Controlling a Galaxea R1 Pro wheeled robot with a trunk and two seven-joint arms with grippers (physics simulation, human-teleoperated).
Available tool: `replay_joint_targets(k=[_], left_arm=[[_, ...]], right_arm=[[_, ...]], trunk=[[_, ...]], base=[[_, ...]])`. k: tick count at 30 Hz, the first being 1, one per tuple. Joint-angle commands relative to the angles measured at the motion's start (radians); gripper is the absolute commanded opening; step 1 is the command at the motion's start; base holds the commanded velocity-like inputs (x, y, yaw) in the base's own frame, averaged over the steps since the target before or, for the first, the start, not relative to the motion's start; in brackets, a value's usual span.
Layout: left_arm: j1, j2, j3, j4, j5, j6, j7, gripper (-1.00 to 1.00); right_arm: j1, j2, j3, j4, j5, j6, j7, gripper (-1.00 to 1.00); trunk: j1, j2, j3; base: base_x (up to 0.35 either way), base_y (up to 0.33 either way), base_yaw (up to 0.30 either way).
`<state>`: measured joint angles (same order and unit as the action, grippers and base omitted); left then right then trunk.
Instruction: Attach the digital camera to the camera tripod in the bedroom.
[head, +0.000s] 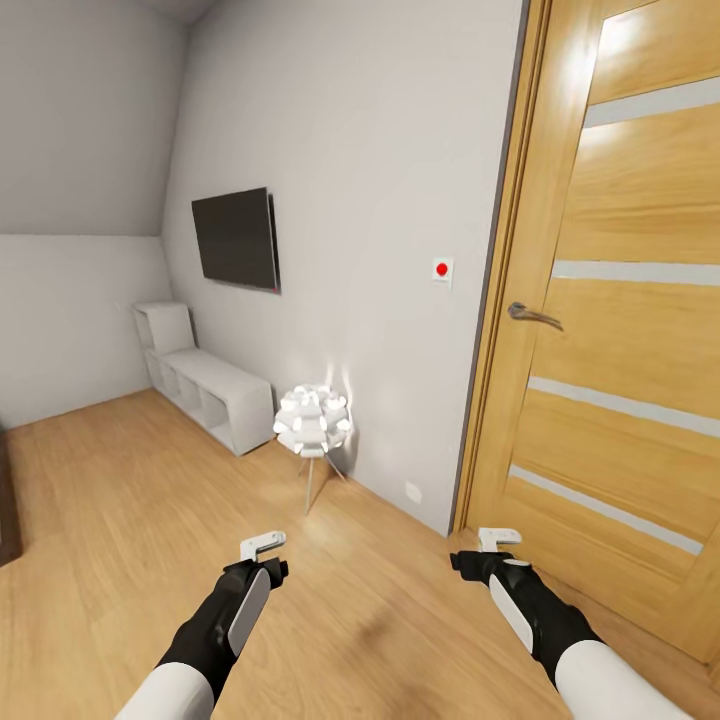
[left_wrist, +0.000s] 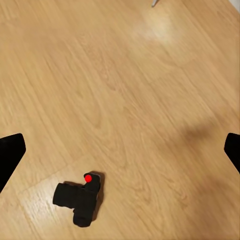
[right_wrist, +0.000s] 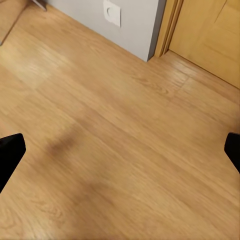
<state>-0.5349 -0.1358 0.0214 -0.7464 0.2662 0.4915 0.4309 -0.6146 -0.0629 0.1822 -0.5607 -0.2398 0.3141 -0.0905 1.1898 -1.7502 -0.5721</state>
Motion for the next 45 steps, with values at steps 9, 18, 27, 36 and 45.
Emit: replay_joint_targets(k=[9, 18, 27, 36, 45], left_arm=[[0.000, -0.001, 0.002, -0.006, 0.010, 0.002, 0.006, 1.00], [0.000, -0.001, 0.002, -0.008, 0.011, 0.002, 0.006, 1.00], [0.000, -0.001, 0.002, -0.008, 0.011, 0.002, 0.006, 1.00], [0.000, -0.001, 0.002, -0.007, 0.011, 0.002, 0.006, 1.00], [0.000, -0.001, 0.003, -0.007, 0.011, 0.002, 0.006, 1.00]], right_arm=[[-0.001, 0.000, 0.009, -0.011, -0.010, 0.107, -0.008, 1.00], [-0.001, 0.000, 0.008, -0.016, -0.010, 0.161, -0.008, 1.00], [-0.001, 0.000, 0.008, -0.016, -0.010, 0.165, -0.008, 1.00], [-0.001, 0.000, 0.008, -0.016, -0.010, 0.160, -0.008, 1.00], [-0.001, 0.001, 0.008, -0.016, -0.010, 0.158, -0.008, 1.00]], trunk=[[0.035, -0.064, -0.029], [0.069, -0.127, -0.058], [0.104, -0.190, -0.086], [0.138, -0.253, -0.114], [0.173, -0.316, -0.142]], base=[[0.000, 0.000, 0.000], [0.000, 0.000, 0.000], [0.000, 0.000, 0.000], [0.000, 0.000, 0.000], [0.000, 0.000, 0.000]])
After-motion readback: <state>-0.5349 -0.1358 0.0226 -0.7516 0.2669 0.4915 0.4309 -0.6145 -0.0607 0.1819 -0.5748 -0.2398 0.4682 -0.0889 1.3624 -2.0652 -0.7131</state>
